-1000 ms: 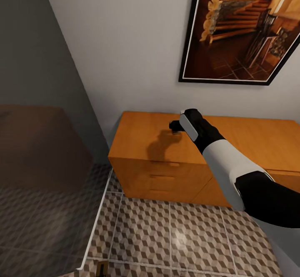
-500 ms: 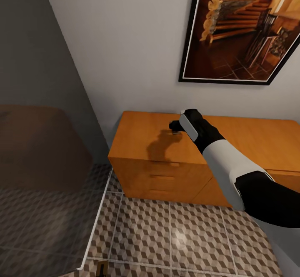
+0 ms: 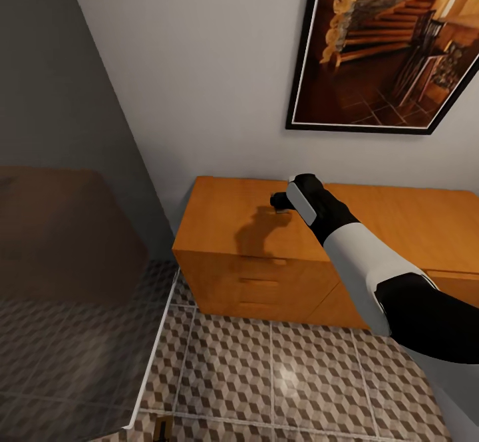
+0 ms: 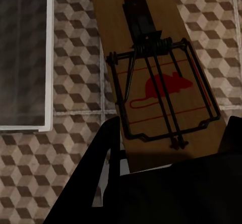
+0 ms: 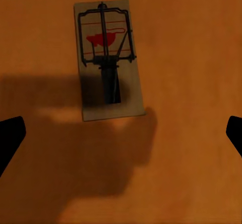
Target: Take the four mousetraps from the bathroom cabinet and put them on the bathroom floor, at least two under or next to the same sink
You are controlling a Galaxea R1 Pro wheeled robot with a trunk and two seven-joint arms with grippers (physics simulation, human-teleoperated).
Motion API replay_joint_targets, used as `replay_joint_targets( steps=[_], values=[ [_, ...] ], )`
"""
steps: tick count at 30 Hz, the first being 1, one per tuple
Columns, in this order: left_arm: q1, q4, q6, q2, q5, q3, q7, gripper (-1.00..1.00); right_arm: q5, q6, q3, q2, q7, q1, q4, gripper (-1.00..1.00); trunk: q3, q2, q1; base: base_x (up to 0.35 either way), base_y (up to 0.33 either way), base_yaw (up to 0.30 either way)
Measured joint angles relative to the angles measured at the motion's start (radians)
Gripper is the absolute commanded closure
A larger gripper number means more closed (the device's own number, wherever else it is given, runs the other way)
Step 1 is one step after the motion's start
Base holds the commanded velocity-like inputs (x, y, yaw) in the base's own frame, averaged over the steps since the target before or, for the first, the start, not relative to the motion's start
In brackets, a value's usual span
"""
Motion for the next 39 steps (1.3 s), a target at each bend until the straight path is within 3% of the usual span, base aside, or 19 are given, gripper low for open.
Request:
replay_joint_targets(
  steps=[13,39],
  values=[
    [0.000,0.000,0.000,0.000,0.000,0.000,0.000,1.00,0.000,0.000,0.000,0.000,0.000,0.000,0.000,-1.00,0.000,0.000,0.000,0.098,0.000,0.000],
    [0.000,0.000,0.000,0.000,0.000,0.000,0.000,1.00,0.000,0.000,0.000,0.000,0.000,0.000,0.002,-1.00,-0.008,0.000,0.000,0.004,0.000,0.000]
  ],
)
